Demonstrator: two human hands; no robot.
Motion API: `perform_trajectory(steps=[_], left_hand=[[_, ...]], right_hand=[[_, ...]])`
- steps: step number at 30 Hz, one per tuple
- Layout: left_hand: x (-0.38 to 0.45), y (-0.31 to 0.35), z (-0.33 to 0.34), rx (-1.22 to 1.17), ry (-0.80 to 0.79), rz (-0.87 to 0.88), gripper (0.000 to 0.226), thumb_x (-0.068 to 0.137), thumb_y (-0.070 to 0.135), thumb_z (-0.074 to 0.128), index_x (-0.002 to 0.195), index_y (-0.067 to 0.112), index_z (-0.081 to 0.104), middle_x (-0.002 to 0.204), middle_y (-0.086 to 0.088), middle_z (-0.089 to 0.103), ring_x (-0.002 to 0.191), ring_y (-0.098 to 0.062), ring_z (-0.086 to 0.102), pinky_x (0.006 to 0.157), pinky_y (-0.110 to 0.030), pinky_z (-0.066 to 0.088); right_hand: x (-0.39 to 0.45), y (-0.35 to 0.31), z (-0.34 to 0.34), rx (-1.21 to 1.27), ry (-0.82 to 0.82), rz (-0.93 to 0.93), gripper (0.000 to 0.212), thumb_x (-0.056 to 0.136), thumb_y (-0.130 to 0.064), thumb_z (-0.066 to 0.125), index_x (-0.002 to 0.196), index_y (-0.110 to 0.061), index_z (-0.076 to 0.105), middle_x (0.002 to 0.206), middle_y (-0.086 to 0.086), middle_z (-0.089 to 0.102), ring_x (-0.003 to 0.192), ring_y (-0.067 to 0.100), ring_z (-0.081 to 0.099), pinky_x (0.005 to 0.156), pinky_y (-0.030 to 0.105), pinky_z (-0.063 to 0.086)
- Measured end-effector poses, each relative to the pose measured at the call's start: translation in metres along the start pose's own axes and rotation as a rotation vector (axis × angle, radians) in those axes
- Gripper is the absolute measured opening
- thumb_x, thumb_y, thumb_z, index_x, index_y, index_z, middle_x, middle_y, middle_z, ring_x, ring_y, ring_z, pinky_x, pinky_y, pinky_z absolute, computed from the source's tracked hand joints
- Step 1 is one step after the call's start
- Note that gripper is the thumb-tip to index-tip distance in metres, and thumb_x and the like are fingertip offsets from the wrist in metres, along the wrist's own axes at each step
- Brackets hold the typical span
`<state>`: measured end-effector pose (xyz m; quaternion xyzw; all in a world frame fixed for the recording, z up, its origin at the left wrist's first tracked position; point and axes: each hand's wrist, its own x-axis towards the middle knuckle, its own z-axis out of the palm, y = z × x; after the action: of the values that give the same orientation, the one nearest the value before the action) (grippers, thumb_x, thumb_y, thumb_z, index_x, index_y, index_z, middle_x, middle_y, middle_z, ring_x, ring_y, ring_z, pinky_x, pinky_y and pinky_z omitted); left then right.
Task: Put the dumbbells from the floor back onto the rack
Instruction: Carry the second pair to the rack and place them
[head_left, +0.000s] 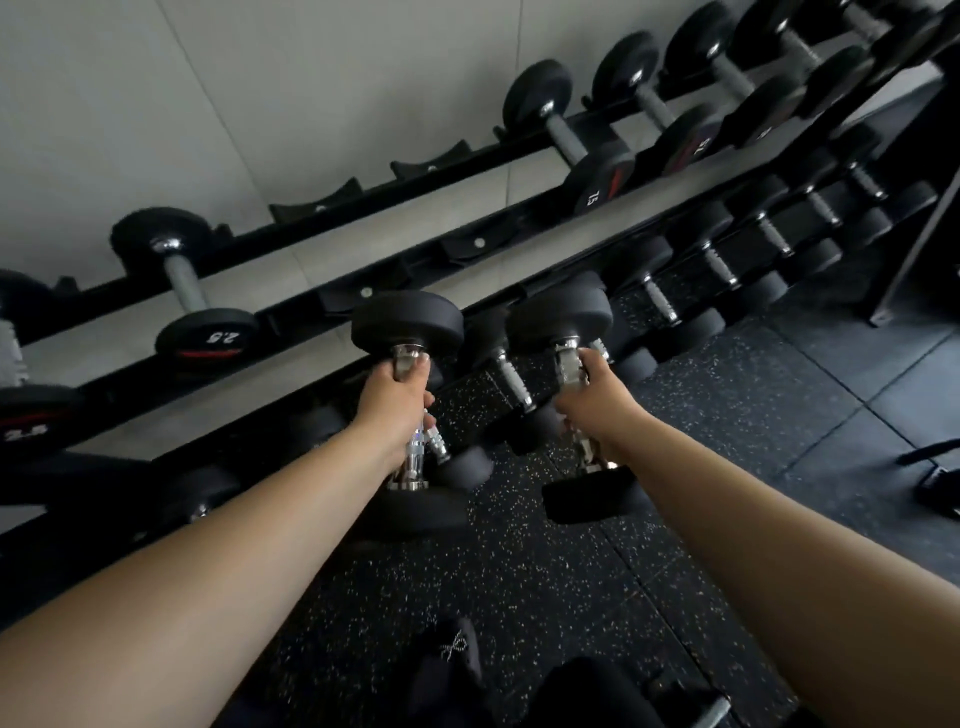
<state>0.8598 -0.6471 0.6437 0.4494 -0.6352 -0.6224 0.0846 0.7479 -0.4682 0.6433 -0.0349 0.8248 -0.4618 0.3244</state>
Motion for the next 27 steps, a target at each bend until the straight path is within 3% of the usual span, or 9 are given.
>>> perform_trajectory(steps=[4, 9, 14, 18, 23, 27], left_hand=[[0.044, 0.034, 0.027, 0.019, -0.021, 0.016, 0.019, 0.092, 0.042, 0.051, 0.091, 0.023, 0.055, 0.072, -0.002, 0.056, 0.050, -0.015, 0.051, 0.048, -0.028, 0.045], [0.096, 0.069, 0.059, 0.024, 0.010, 0.007, 0.020, 0.092, 0.043, 0.051, 0.097, 0.023, 0.055, 0.071, 0.000, 0.056, 0.049, -0.014, 0.053, 0.043, -0.026, 0.045], [0.133, 0.096, 0.080, -0.061, 0.115, -0.013, 0.026, 0.091, 0.043, 0.052, 0.105, 0.021, 0.055, 0.074, -0.001, 0.057, 0.053, -0.014, 0.053, 0.050, -0.028, 0.044], [0.156, 0.114, 0.081, -0.135, 0.182, -0.046, 0.018, 0.091, 0.045, 0.051, 0.093, 0.028, 0.054, 0.075, -0.001, 0.057, 0.055, -0.015, 0.054, 0.055, -0.032, 0.046], [0.188, 0.126, 0.063, -0.154, 0.286, -0.064, 0.014, 0.091, 0.046, 0.050, 0.085, 0.033, 0.050, 0.076, -0.001, 0.057, 0.057, -0.015, 0.054, 0.053, -0.031, 0.048], [0.219, 0.127, 0.039, -0.186, 0.343, -0.079, 0.025, 0.091, 0.045, 0.050, 0.104, 0.024, 0.053, 0.075, -0.001, 0.056, 0.056, -0.015, 0.054, 0.050, -0.030, 0.045]], right_hand=[[0.049, -0.030, -0.020, 0.072, 0.041, 0.018, 0.066, 0.085, 0.004, 0.051, 0.141, -0.022, 0.030, 0.097, 0.014, 0.060, 0.075, 0.026, 0.056, 0.065, 0.037, 0.047], [0.113, -0.063, -0.042, 0.041, 0.006, -0.006, 0.060, 0.085, 0.000, 0.050, 0.138, -0.023, 0.032, 0.086, 0.008, 0.059, 0.055, 0.018, 0.053, 0.041, 0.021, 0.045], [0.173, -0.096, -0.052, -0.008, -0.093, -0.032, 0.062, 0.081, -0.002, 0.049, 0.138, -0.023, 0.034, 0.099, 0.011, 0.062, 0.064, 0.023, 0.057, 0.054, 0.033, 0.049], [0.208, -0.126, -0.049, -0.034, -0.193, -0.061, 0.064, 0.081, 0.001, 0.050, 0.137, -0.025, 0.035, 0.105, 0.014, 0.062, 0.078, 0.027, 0.061, 0.064, 0.037, 0.054], [0.242, -0.161, -0.027, -0.066, -0.283, -0.090, 0.057, 0.082, 0.001, 0.050, 0.131, -0.027, 0.039, 0.107, 0.015, 0.062, 0.082, 0.027, 0.061, 0.059, 0.033, 0.052], [0.267, -0.187, -0.002, -0.078, -0.328, -0.108, 0.060, 0.083, 0.002, 0.053, 0.132, -0.028, 0.036, 0.101, 0.013, 0.058, 0.072, 0.023, 0.056, 0.055, 0.031, 0.050]])
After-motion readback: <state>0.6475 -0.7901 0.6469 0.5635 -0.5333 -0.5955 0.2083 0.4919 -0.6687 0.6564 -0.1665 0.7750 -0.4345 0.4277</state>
